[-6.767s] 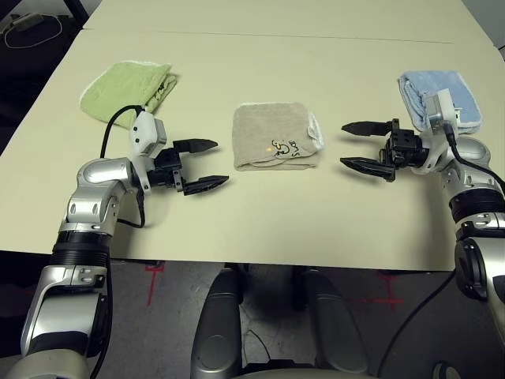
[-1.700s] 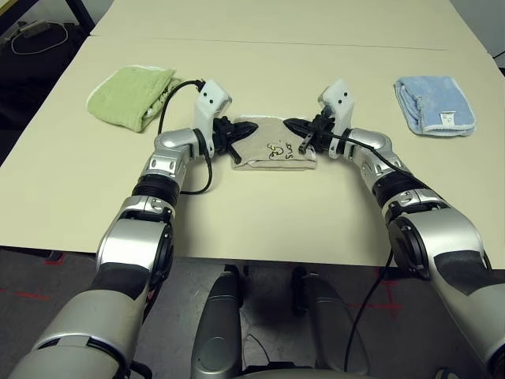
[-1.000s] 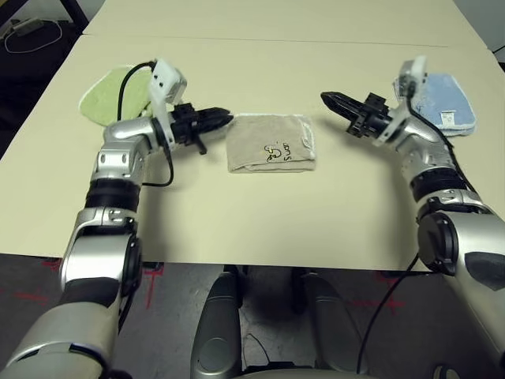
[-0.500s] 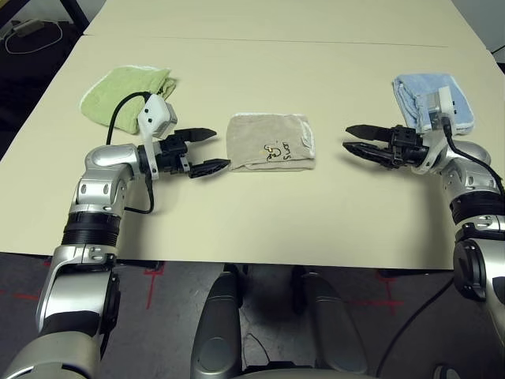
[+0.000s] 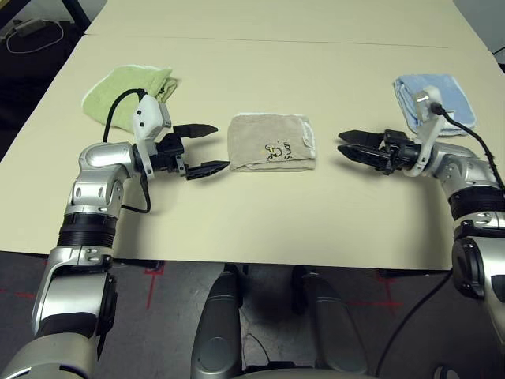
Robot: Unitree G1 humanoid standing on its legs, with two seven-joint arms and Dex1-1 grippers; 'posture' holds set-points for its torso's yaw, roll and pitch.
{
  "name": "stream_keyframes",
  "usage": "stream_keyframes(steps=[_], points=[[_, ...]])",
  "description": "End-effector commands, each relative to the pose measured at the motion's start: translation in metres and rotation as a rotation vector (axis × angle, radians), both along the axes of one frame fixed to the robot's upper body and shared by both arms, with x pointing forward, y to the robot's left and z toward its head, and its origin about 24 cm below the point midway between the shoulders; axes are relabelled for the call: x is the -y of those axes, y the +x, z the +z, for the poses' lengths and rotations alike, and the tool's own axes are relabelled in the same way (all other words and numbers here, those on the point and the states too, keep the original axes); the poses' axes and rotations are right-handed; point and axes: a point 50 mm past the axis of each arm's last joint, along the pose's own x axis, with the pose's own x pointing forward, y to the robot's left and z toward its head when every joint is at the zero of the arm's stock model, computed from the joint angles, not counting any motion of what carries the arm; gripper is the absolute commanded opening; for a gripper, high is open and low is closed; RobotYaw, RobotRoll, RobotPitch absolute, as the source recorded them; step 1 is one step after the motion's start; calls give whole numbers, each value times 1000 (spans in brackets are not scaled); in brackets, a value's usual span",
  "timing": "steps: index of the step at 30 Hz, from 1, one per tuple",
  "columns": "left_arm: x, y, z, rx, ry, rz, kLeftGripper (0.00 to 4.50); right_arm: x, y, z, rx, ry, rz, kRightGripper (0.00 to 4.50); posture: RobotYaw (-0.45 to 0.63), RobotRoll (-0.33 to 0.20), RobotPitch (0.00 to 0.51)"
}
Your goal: Fold the towel and set it aside.
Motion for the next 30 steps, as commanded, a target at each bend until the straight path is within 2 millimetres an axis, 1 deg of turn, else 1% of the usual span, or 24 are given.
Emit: stream_keyframes(steps=[1,5,7,9,11,15,18,21,25,30], points=[[5,-4,1,3,5,-45,4500,-12,4,-3,-93,23,-1,4477,70,0,250],[7,-5,1,10,15,-60,4500,-25,7,-5,-124,40,11,4477,70,0,249],[8,-5,1,14,21,-64,4500,-32,9,-6,-181,67,1,4477,76,0,252],[10,-6,2,16,22,-69,4500,-34,10,-8,-233,84,-24,4477,81,0,253],[11,-6,4,17,21,-75,4500,-31,10,-8,-261,109,-46,4477,88,0,255],[13,-8,5,17,17,-79,4500,-18,11,1,-271,172,-107,4477,88,0,256],[14,-8,5,14,16,-80,4500,-7,9,3,-278,162,-128,4477,78,0,257],[14,-8,5,12,15,-83,4500,-3,6,1,-301,145,-132,4477,72,0,259],[17,-7,5,11,11,-90,4500,-12,6,-6,-315,109,-108,4477,74,0,263],[20,-7,7,12,9,-97,4500,-26,7,-9,-375,121,-79,4477,89,0,265]])
